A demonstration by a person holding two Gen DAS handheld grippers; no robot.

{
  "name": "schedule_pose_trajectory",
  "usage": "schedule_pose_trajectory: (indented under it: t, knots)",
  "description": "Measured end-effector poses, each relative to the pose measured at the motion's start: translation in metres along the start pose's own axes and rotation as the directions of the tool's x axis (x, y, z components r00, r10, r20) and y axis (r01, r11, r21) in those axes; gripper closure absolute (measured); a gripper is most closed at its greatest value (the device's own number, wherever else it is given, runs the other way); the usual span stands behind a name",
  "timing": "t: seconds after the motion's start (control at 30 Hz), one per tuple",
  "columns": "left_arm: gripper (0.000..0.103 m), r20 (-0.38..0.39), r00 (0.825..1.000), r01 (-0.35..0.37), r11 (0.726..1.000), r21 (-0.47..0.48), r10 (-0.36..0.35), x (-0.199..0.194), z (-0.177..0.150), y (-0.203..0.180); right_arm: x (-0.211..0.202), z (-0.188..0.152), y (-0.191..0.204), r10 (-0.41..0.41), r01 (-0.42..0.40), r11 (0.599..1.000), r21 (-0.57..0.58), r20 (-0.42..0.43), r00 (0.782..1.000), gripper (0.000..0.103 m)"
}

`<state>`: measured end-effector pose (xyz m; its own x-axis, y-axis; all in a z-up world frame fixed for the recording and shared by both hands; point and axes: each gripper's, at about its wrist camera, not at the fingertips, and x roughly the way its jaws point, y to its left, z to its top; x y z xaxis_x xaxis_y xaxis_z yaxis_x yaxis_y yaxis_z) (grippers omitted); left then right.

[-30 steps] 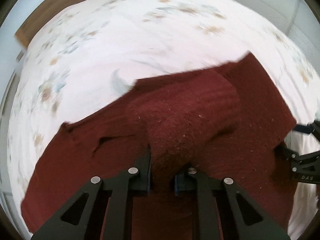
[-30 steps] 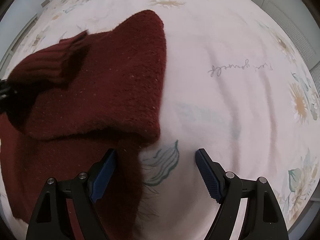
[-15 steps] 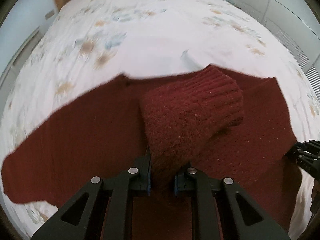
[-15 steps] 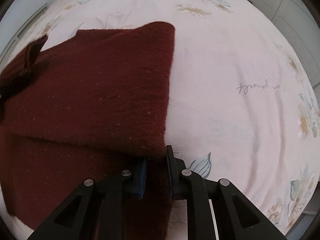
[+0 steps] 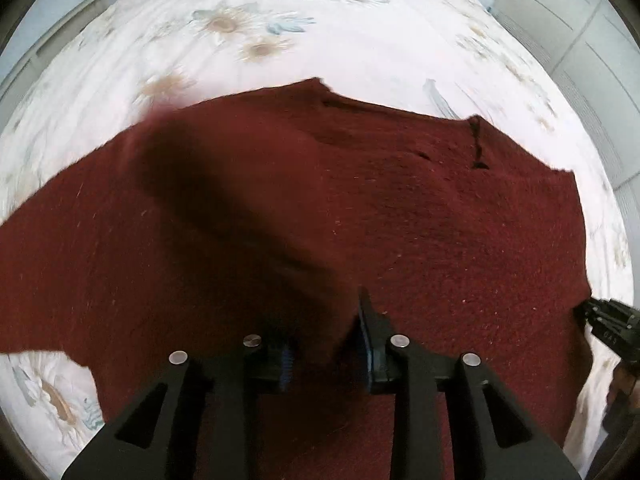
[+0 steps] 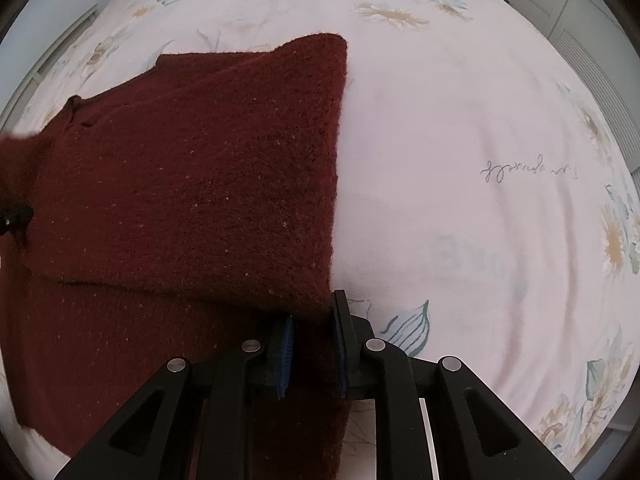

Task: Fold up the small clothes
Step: 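Fold the held sleeve across the sweater body and open the left tool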

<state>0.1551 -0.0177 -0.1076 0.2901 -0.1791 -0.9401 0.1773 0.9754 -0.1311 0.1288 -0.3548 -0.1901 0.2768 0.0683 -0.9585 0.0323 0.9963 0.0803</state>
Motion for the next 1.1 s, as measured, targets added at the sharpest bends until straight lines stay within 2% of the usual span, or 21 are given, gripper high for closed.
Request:
schedule_pose_trajectory:
  t: [0.2,0.3,0.47,0.5,0.53,0.57,0.6,0.63,0.67,0.7,0.77,0.87,1.1]
  knots:
    - [0.077,-0.033,0.999,-0.005,0.999,-0.045,0.004,0.001,-0.014,0.028,0.002,-0.003,-0.002,0.001,-0.001,1.000,-0.003,-0.005,1.000,0.084]
    - [0.077,-0.036,0.999,-0.030,0.998,-0.064,0.028,-0.002,-0.022,0.041,0.002,-0.002,0.000,-0.001,0.001,1.000,-0.003,-0.008,1.000,0.083]
    - [0.076,-0.047,0.999,-0.014,0.996,-0.088,0.010,-0.013,-0.024,0.065,-0.001,0.000,-0.001,-0.002,0.002,1.000,-0.001,-0.012,1.000,0.081]
    - [0.074,-0.047,0.999,-0.010,0.995,-0.101,0.005,-0.018,-0.023,0.068,-0.003,0.000,0.000,-0.010,0.010,1.000,-0.006,-0.008,1.000,0.078]
    - [0.071,-0.041,0.999,-0.009,0.993,-0.121,0.004,-0.025,-0.021,0.074,-0.004,-0.001,0.000,-0.018,0.018,1.000,-0.008,-0.005,1.000,0.069]
    - [0.057,-0.036,0.999,-0.010,0.991,-0.131,0.006,-0.031,-0.018,0.078,-0.006,-0.003,0.000,-0.029,0.029,1.000,-0.012,-0.001,1.000,0.062]
    - [0.037,-0.027,1.000,-0.011,0.991,-0.137,0.008,-0.036,-0.014,0.082,-0.007,-0.004,0.001,-0.036,0.036,0.999,-0.015,0.004,0.999,0.047]
    - [0.027,-0.016,1.000,-0.014,0.990,-0.139,0.012,-0.041,-0.010,0.086,-0.010,-0.004,0.001,-0.039,0.039,0.999,-0.017,0.010,0.999,0.037]
    - [0.015,-0.003,1.000,-0.023,0.991,-0.135,0.023,-0.046,-0.006,0.089,-0.013,-0.005,0.001,-0.037,0.038,0.999,-0.016,0.015,0.999,0.035]
    - [0.010,0.008,0.999,-0.037,0.991,-0.129,0.039,-0.048,-0.002,0.092,-0.015,-0.005,0.001,-0.036,0.036,0.999,-0.015,0.020,0.999,0.034]
    - [0.005,0.017,0.998,-0.060,0.990,-0.127,0.063,-0.049,0.009,0.096,-0.021,-0.006,-0.001,-0.035,0.035,0.999,-0.009,0.028,0.999,0.033]
    - [0.005,-0.007,0.998,-0.056,0.991,-0.125,0.055,-0.037,0.020,0.098,-0.028,-0.008,-0.003,-0.037,0.037,0.999,0.000,0.035,0.999,0.028]
    - [0.006,-0.149,0.986,-0.094,0.990,-0.109,0.077,0.015,0.016,0.091,-0.033,-0.020,-0.013,-0.059,0.059,0.998,0.004,0.015,0.998,0.027]
